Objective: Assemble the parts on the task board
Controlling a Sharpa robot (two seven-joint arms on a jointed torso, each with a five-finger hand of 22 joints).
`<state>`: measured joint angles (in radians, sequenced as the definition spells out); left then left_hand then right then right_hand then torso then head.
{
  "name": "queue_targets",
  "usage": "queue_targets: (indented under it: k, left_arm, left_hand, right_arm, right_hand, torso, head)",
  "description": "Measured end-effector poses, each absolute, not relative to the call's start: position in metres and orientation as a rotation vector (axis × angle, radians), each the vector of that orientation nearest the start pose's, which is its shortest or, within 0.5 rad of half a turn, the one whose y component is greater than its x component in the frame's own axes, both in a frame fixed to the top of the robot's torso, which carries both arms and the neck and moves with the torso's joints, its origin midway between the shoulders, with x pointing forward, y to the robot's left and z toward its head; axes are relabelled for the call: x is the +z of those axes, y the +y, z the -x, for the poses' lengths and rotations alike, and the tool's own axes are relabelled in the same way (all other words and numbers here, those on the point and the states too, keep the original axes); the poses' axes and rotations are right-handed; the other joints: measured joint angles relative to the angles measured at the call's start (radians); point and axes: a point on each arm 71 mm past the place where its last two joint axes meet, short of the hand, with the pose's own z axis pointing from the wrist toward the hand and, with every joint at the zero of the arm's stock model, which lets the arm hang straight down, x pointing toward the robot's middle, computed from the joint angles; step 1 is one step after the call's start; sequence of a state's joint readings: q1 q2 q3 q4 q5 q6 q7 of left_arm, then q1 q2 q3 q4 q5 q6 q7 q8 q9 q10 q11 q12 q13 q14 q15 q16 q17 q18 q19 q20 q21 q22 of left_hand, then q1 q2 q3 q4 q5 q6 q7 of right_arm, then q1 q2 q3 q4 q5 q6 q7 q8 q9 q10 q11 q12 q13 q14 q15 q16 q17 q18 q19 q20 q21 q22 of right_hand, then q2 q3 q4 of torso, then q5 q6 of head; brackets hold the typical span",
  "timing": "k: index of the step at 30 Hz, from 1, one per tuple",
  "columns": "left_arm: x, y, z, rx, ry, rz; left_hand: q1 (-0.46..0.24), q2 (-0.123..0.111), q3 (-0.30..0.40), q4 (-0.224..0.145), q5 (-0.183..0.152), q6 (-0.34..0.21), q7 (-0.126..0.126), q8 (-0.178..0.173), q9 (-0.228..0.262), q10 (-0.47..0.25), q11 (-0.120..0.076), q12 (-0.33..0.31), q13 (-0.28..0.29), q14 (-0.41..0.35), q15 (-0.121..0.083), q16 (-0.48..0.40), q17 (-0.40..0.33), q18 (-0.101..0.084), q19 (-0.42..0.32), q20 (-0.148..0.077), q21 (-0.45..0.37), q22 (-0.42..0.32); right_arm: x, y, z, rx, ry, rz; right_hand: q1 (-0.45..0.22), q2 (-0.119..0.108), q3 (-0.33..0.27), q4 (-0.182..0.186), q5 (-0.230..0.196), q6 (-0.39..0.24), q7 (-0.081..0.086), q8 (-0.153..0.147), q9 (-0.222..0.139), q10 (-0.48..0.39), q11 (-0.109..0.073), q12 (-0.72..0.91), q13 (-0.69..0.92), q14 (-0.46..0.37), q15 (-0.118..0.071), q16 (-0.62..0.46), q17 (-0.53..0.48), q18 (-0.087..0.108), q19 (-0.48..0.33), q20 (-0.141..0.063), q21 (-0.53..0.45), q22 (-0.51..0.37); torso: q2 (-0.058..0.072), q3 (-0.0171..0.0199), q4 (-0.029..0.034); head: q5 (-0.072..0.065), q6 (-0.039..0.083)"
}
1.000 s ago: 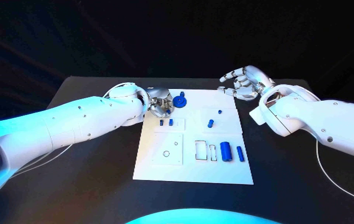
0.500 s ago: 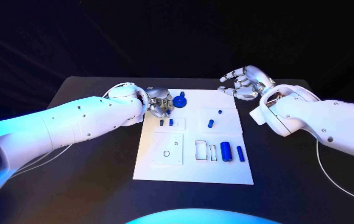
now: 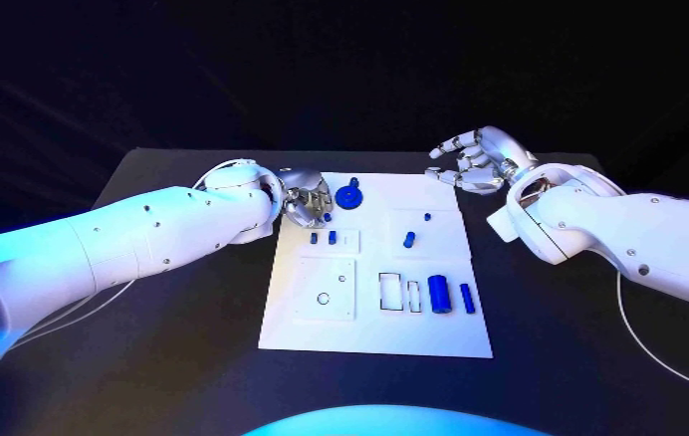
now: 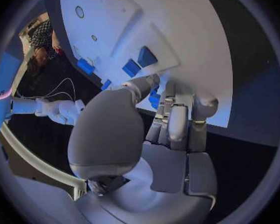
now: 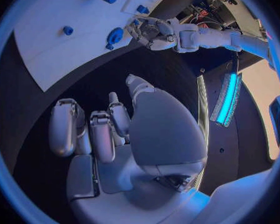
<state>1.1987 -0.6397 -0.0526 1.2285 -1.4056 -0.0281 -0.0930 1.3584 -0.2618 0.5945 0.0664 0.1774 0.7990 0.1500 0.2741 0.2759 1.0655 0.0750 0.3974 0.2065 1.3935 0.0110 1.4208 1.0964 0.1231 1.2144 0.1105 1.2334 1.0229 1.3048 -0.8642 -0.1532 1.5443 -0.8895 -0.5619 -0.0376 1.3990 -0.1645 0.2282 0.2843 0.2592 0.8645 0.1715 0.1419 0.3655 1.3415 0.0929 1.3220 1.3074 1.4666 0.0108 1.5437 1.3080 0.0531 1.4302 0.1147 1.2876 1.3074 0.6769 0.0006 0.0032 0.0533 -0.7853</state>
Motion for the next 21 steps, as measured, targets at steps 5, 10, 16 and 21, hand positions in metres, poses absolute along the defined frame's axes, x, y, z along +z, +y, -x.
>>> queue_targets:
  k: [5,10,16,21]
  left_arm:
    - [-0.226,0.186,-0.53,-0.552,1.965,-0.185]
    - [-0.225,0.192,-0.531,-0.54,1.964,-0.176]
    - [-0.225,0.206,-0.532,-0.52,1.955,-0.15]
    - [-0.222,0.226,-0.533,-0.541,1.935,-0.055]
  left_hand:
    - [0.0,0.0,-0.005,0.005,0.0,-0.011,0.0,-0.005,-0.003,0.0,0.0,-0.006,0.003,0.0,0.0,0.0,-0.001,0.0,-0.004,0.004,-0.007,-0.004]
    - [0.0,0.0,-0.005,0.005,0.0,-0.015,-0.004,-0.009,-0.003,-0.002,0.002,-0.006,0.005,0.0,0.0,0.0,-0.005,0.0,-0.003,0.004,-0.007,-0.007]
    - [0.015,0.015,-0.002,0.002,0.005,0.004,0.006,-0.003,-0.001,-0.004,0.004,-0.012,0.01,-0.007,0.0,-0.005,-0.01,0.0,-0.003,0.004,-0.011,-0.009]
    - [0.041,0.029,0.026,-0.017,0.005,0.07,0.016,0.027,0.012,-0.013,0.017,-0.02,0.016,-0.047,0.011,-0.04,-0.094,0.0,-0.046,0.01,-0.05,-0.063]
  right_arm:
    - [-0.168,-0.221,-0.491,0.834,1.577,-0.404]
    - [-0.168,-0.222,-0.492,0.833,1.577,-0.405]
    - [-0.168,-0.223,-0.493,0.825,1.58,-0.406]
    - [-0.17,-0.225,-0.496,0.806,1.597,-0.382]
  right_hand:
    - [0.0,0.0,0.0,0.0,0.0,0.0,0.0,0.0,0.0,0.0,0.0,0.0,0.0,0.0,0.0,0.0,0.0,0.0,0.0,0.0,0.0,0.0]
    - [-0.004,-0.004,0.01,-0.002,0.0,0.0,0.0,0.0,-0.002,0.0,0.0,0.0,0.0,0.0,0.0,0.0,0.0,0.0,0.0,0.0,-0.006,0.0]
    - [-0.004,-0.004,0.024,-0.007,0.0,-0.001,-0.001,0.0,-0.004,-0.069,-0.004,-0.084,-0.081,0.0,0.0,-0.03,0.0,0.017,-0.035,0.0,-0.073,0.001]
    - [0.041,-0.049,0.125,-0.016,0.0,0.01,-0.007,0.021,-0.003,-0.362,0.016,-0.609,-0.544,-0.003,-0.002,-0.178,-0.079,0.071,-0.174,-0.003,-0.36,-0.133]
  torso:
    - [0.0,-0.0004,0.0002]
    - [0.0,-0.0006,0.0002]
    - [0.0,-0.0007,0.0003]
    - [-0.001,-0.0008,0.0008]
  head:
    - [-0.001,0.0]
    - [-0.001,0.001]
    - [-0.001,0.002]
    - [-0.002,0.004]
